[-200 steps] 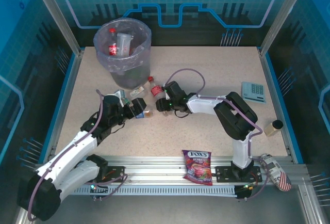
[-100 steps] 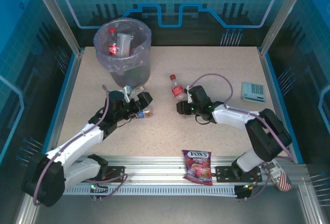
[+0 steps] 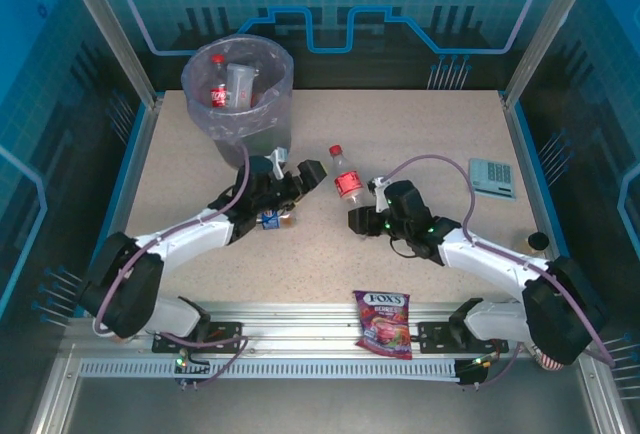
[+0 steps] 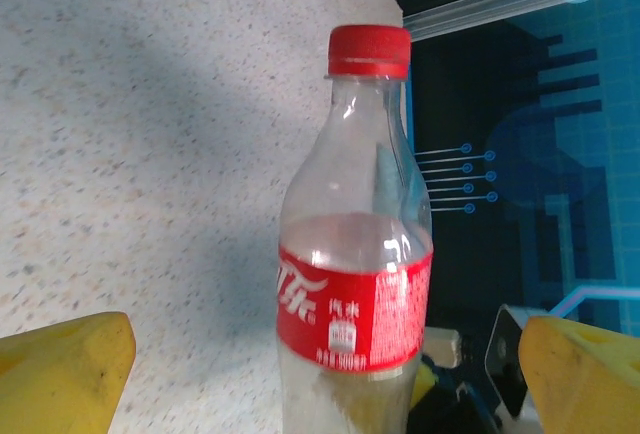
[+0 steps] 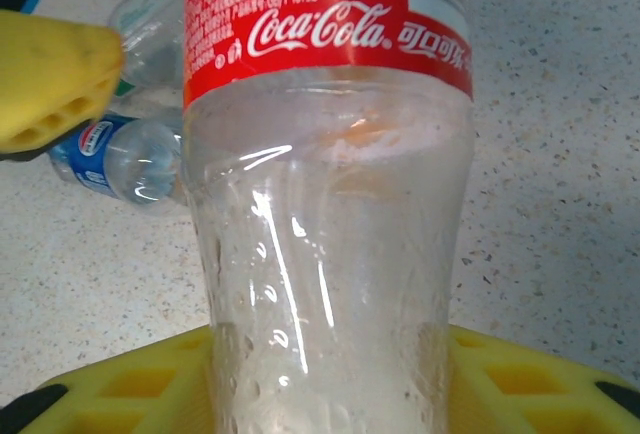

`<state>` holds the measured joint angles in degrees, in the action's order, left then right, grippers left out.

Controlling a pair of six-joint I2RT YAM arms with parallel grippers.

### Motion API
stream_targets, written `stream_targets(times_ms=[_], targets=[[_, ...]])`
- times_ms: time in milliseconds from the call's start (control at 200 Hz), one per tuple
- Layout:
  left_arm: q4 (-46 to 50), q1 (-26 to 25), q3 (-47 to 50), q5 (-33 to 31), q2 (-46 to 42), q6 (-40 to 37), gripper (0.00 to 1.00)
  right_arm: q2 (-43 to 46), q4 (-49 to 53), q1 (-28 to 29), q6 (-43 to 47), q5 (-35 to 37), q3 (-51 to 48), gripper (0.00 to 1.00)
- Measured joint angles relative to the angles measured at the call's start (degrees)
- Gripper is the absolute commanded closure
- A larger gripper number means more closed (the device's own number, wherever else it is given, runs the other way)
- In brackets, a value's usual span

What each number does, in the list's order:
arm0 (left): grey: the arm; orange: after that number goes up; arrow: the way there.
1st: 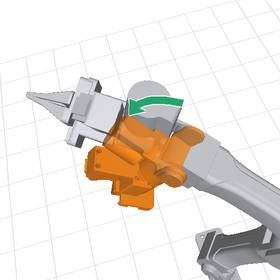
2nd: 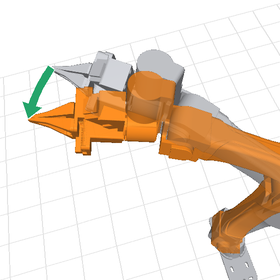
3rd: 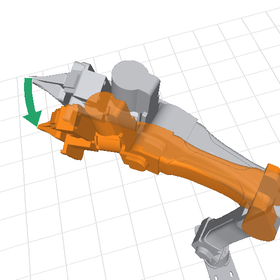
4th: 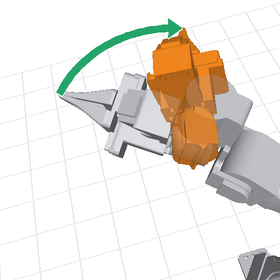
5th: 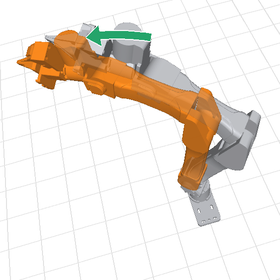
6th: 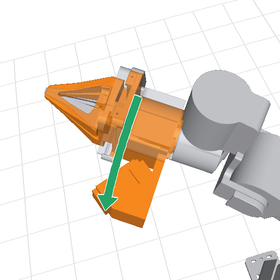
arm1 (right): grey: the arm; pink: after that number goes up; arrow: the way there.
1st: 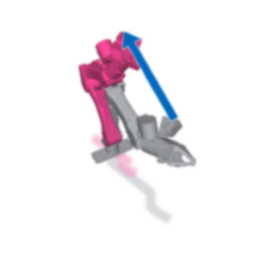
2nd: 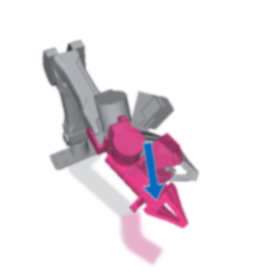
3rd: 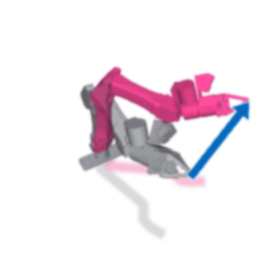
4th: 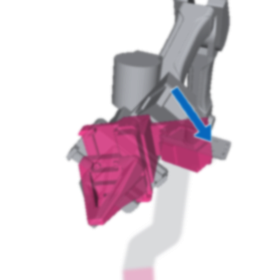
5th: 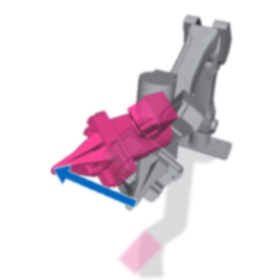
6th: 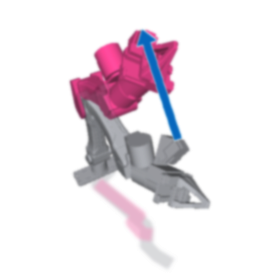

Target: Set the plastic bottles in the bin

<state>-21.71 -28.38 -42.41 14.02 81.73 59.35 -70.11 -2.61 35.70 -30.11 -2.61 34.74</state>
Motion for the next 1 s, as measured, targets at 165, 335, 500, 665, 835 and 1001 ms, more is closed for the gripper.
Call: stream_targets(times_ms=[165, 335, 500, 665, 835, 1001], targets=[[-4.3, -1.6, -2.9, 0.0, 4.7, 1.0, 0.01, 0.4, 0.0, 0.9, -0.5, -1.3, 0.0, 0.49], [-6.0, -2.8, -5.0, 0.0, 8.6, 1.8, 0.01, 0.4, 0.0, 2.2, -0.8, -2.1, 0.0, 0.49], [-7.7, -2.9, -5.8, 0.0, 11.4, 3.3, 0.22, 0.8, -0.1, 2.3, -1.4, -2.2, -0.3, 0.49], [-8.7, -3.0, -5.8, 0.0, 12.3, 4.1, 0.41, 1.0, -0.5, 2.3, -1.7, -2.1, -0.4, 0.49], [-9.9, -3.0, -5.8, 0.0, 13.0, 4.4, 0.48, 1.0, -0.5, 2.3, -2.1, -1.8, -0.4, 0.47], [-10.3, -3.0, -5.8, 0.0, 13.0, 4.9, 0.49, 1.0, -0.4, 2.3, -2.0, -1.6, -0.4, 0.38]])
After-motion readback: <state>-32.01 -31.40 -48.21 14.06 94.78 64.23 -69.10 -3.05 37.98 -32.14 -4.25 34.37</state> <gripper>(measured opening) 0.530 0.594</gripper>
